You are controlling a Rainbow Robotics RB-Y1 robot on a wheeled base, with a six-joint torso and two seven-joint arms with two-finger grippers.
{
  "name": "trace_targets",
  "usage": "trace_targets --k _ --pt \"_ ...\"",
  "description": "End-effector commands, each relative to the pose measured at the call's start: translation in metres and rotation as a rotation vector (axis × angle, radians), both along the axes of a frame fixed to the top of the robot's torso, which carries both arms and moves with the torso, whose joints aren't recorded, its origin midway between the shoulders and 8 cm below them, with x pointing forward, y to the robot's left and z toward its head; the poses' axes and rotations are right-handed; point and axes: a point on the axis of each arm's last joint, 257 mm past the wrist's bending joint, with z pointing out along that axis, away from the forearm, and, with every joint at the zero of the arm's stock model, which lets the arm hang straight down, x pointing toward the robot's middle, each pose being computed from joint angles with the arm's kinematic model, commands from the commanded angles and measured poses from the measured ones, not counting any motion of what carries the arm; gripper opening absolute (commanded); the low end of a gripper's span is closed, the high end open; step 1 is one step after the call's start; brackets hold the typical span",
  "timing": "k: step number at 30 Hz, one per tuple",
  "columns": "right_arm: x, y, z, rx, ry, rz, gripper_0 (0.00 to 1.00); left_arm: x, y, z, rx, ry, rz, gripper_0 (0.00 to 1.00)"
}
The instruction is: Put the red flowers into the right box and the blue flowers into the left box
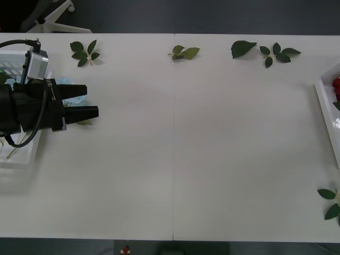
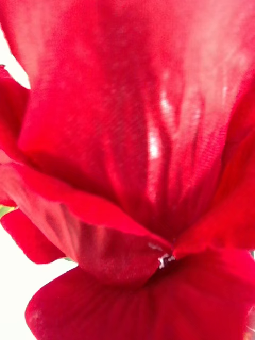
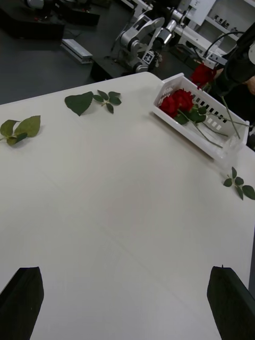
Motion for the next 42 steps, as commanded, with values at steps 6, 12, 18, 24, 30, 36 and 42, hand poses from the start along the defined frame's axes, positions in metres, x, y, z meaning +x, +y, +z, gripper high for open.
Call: trace_targets --k 6,12,18,24,30,36,42 --pt "0.008 -0.008 0.029 -0.048 -0.024 0.031 1.0 -0.005 0.0 0.001 0.029 -0.039 -0.025 0.89" --pt "0.01 -0.006 0.027 -0.043 -0.025 0.034 1.0 -0.005 0.0 0.001 0.029 -0.039 -0.025 0.89" --pt "0.017 0.016 0.019 0.04 -0.043 0.064 1.0 -0.005 0.0 0.001 0.029 -0.039 -0.025 0.89" --pt "0.031 0.092 0.017 0.259 -0.082 0.202 1.0 -0.005 0.0 0.001 0.029 -0.039 -0.025 0.89" --pt "0.025 0.2 0.033 0.543 -0.113 0.396 1.0 -0.005 0.0 0.001 0.029 -0.039 -0.025 0.89" --pt "-0.016 0.311 0.059 0.837 -0.084 0.66 1.0 -0.005 0.0 0.001 0.029 -0.039 -0.025 0.89" --pt "-0.06 0.378 0.079 0.947 -0.089 0.96 1.0 -0.005 0.0 0.001 0.029 -0.039 -0.025 0.89"
